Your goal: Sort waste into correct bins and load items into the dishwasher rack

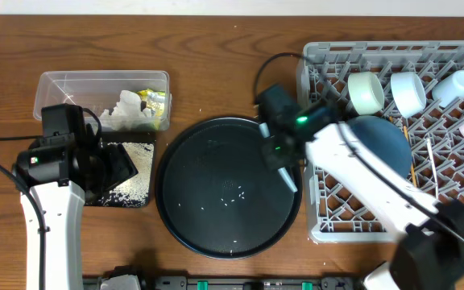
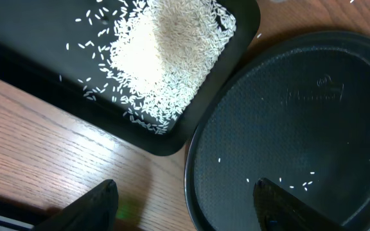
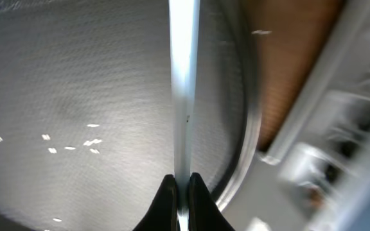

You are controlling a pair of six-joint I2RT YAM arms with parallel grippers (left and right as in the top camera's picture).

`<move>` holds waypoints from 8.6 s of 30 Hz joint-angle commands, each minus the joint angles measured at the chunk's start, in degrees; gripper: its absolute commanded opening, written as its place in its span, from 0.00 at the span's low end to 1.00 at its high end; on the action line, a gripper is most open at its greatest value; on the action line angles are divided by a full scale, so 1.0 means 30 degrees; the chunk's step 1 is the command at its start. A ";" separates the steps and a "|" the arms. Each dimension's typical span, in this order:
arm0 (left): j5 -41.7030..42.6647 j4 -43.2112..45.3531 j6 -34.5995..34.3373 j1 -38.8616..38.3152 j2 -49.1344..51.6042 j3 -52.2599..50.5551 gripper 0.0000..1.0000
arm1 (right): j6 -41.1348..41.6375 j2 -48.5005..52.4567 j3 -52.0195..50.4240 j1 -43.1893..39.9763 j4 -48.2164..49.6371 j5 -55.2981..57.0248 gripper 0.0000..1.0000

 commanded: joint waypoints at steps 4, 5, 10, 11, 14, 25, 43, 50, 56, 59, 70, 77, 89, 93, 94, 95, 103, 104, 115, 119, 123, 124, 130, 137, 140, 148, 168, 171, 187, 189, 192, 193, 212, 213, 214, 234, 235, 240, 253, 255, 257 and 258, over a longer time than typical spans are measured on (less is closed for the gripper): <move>-0.0109 -0.0058 -0.0087 0.0080 0.0066 -0.0117 0.69 | -0.1894 -0.2761 0.0335 -0.3840 -0.0780 0.1770 0.01; -0.0109 -0.0058 -0.0087 0.0087 0.0066 -0.0117 0.69 | -0.2317 -0.3075 0.0335 -0.4634 -0.0794 0.1770 0.01; -0.0109 -0.0058 -0.0087 0.0087 0.0066 -0.0117 0.69 | -0.5253 -0.3577 0.0335 -0.8524 -0.0838 0.1778 0.01; -0.0109 -0.0058 -0.0087 0.0080 0.0066 -0.0117 0.69 | -0.6018 -0.3519 0.0291 -0.9238 -0.0845 0.1778 0.01; -0.0109 -0.0058 -0.0080 0.0087 0.0066 -0.0117 0.69 | -0.7621 -0.3286 0.0189 -1.1169 -0.0801 0.2710 0.01; -0.0109 -0.0051 -0.0080 0.0087 0.0066 -0.0117 0.69 | -1.1030 -0.2229 0.0153 -1.5504 0.0714 0.4779 0.01; -0.0109 -0.0051 -0.0080 0.0080 0.0066 -0.0117 0.69 | -1.1111 0.0962 0.0153 -1.8025 0.1209 0.4765 0.01; -0.0109 -0.0051 -0.0080 0.0080 0.0066 -0.0117 0.69 | -1.1111 0.0991 0.0153 -1.8025 0.1333 0.3621 0.40; -0.0109 -0.0044 -0.0087 0.0080 0.0066 -0.0117 0.69 | -1.1111 0.0984 0.0160 -1.8017 0.0947 -0.0780 0.73; -0.0109 -0.0022 -0.0080 0.0080 0.0066 -0.0117 0.69 | -1.0826 0.0947 0.0182 -1.8010 0.0648 -0.2769 0.77; -0.2259 0.2535 0.0117 -0.4962 0.0386 -0.0051 0.70 | -0.9588 -0.0277 0.0663 -1.5708 0.0627 -0.7096 0.99; -0.3177 0.2229 0.1370 -0.8714 0.3402 0.1676 0.70 | -0.7220 -0.0729 0.0663 -1.2947 0.1698 -0.6805 0.99; -0.3089 -0.2135 0.1100 -0.8058 0.4175 0.3417 0.69 | -0.6047 -0.1851 0.0087 -1.2480 -0.0590 -0.6652 0.99; -0.3104 -0.1122 0.0896 -0.8058 0.1800 0.2142 0.69 | -0.5515 -0.4131 -0.1829 -1.2458 0.0998 -0.5610 0.99; -0.3104 -0.0503 0.0896 -0.8058 0.0852 0.1566 0.69 | -0.5523 -0.4874 -0.2477 -1.2458 0.1537 -0.5581 0.99; -0.3126 0.0175 0.0896 -0.8058 -0.0219 0.0903 0.69 | -0.5523 -0.5974 -0.3468 -1.2429 0.2346 -0.5581 0.99; -0.4422 0.3978 0.0481 -0.8058 -1.0207 -0.4940 0.98 | -0.5544 -1.5701 -1.0972 -1.2444 0.7657 -0.5151 0.99; -0.4473 0.4080 0.0481 -0.8058 -1.1118 -0.5297 0.98 | -0.5544 -1.6626 -1.1555 -1.2444 0.7883 -0.5071 0.99; -0.4459 0.3534 0.0481 -0.8058 -1.5701 -0.5792 0.98 | -0.5537 -2.1806 -1.3551 -1.2444 0.5144 -0.5020 0.99; -0.4459 0.3534 0.0481 -0.8058 -1.5701 -0.5792 0.98 | -0.5537 -2.1777 -1.3559 -1.2444 0.3657 -0.5020 0.99; -0.4459 0.3534 0.0481 -0.8058 -1.5701 -0.5792 0.98 | -0.5537 -2.1777 -1.3559 -1.2444 0.2455 -0.5013 0.99; -0.4459 0.3534 0.0481 -0.8058 -1.5701 -0.5792 0.98 | -0.5537 -2.1777 -1.3559 -1.2444 0.2178 -0.5020 0.99; -0.4459 0.3534 0.0481 -0.8058 -1.5701 -0.5792 0.98 | -0.5537 -2.1777 -1.3559 -1.2444 0.1173 -0.5013 0.99; -0.4459 0.3534 0.0481 -0.8058 -1.5701 -0.5792 0.98 | -0.5537 -2.1777 -1.3559 -1.2444 0.1173 -0.5020 0.99; -0.4459 0.3534 0.0481 -0.8058 -1.5701 -0.5792 0.98 | -0.5559 -2.2411 -1.3610 -1.2429 0.1093 -0.4787 0.99; -0.4459 0.3534 0.0481 -0.8058 -1.5701 -0.5792 0.98 | -0.7752 -2.5857 -1.4987 -1.2378 0.3198 -0.4736 0.99; -0.4459 0.3534 0.0481 -0.8058 -1.5701 -0.5792 0.98 | -0.9639 -3.1816 -2.5813 -1.1074 2.1872 -0.3490 0.99; -0.4459 0.3534 0.0481 -0.8058 -1.5701 -0.5792 0.98 | -0.9624 -3.1816 -2.5806 -1.1081 2.0750 -0.2994 0.99; -0.4459 0.3534 0.0481 -0.8058 -1.5701 -0.5792 0.98 | -0.8684 -3.1816 -2.5806 -1.1016 1.8819 -0.2747 0.99; -0.4459 0.3534 0.0481 -0.8058 -1.5701 -0.5792 0.98 | -0.8684 -3.1816 -2.5806 -1.1016 1.8819 -0.2747 0.99; -0.4459 0.3534 0.0481 -0.8058 -1.5701 -0.5792 0.98 | -0.8684 -3.1816 -2.5806 -1.1016 1.8819 -0.2739 0.99; -0.4459 0.3534 0.0481 -0.8058 -1.5701 -0.5792 0.97 | -0.8684 -3.1816 -2.5806 -1.1016 1.8819 -0.2747 0.99; -0.4466 0.3534 0.0481 -0.8058 -1.5701 -0.5792 0.98 | -0.8684 -3.1816 -2.5806 -1.1016 1.8819 -0.2747 0.99; -0.4459 0.3534 0.0481 -0.8058 -1.5701 -0.5792 0.98 | -0.8684 -3.1816 -2.5806 -1.1016 1.8819 -0.2747 0.99; -0.4459 0.3534 0.0481 -0.8058 -1.5701 -0.5792 0.98 | -0.8684 -3.1816 -2.5806 -1.1016 1.8819 -0.2747 0.99; -0.5056 0.3140 0.0998 -0.7169 -1.6779 -0.6586 0.98 | -0.8684 -3.1816 -2.5806 -1.1016 1.8819 -0.2747 0.99; -0.5115 0.3395 0.0998 -0.6863 -1.7180 -0.7045 0.98 | -0.8684 -3.1816 -2.5806 -1.1016 1.8819 -0.2739 0.99; -0.5100 0.6011 0.0984 -0.5391 -1.9963 -1.0928 0.98 | -0.8684 -3.1816 -2.5806 -1.1016 1.8819 -0.2747 0.99; -0.5100 1.9074 0.1443 -0.4248 -2.2870 -1.9241 0.98 | -0.8684 -3.1816 -2.5806 -1.1016 1.8819 -0.2747 0.99; -0.5093 2.1201 0.1938 -0.4255 -2.2870 -2.0130 0.98 | -0.8684 -3.1816 -2.5806 -1.1016 1.8819 -0.2739 0.99; -0.4838 2.2950 0.2805 -0.4248 -2.2870 -2.0881 0.98 | -0.8692 -3.1816 -2.5806 -1.1016 1.8819 -0.2747 0.99; -0.4364 2.3671 0.3650 -0.4233 -2.2870 -2.1216 0.98 | -0.8684 -3.1816 -2.5806 -1.1016 1.8819 -0.2747 0.99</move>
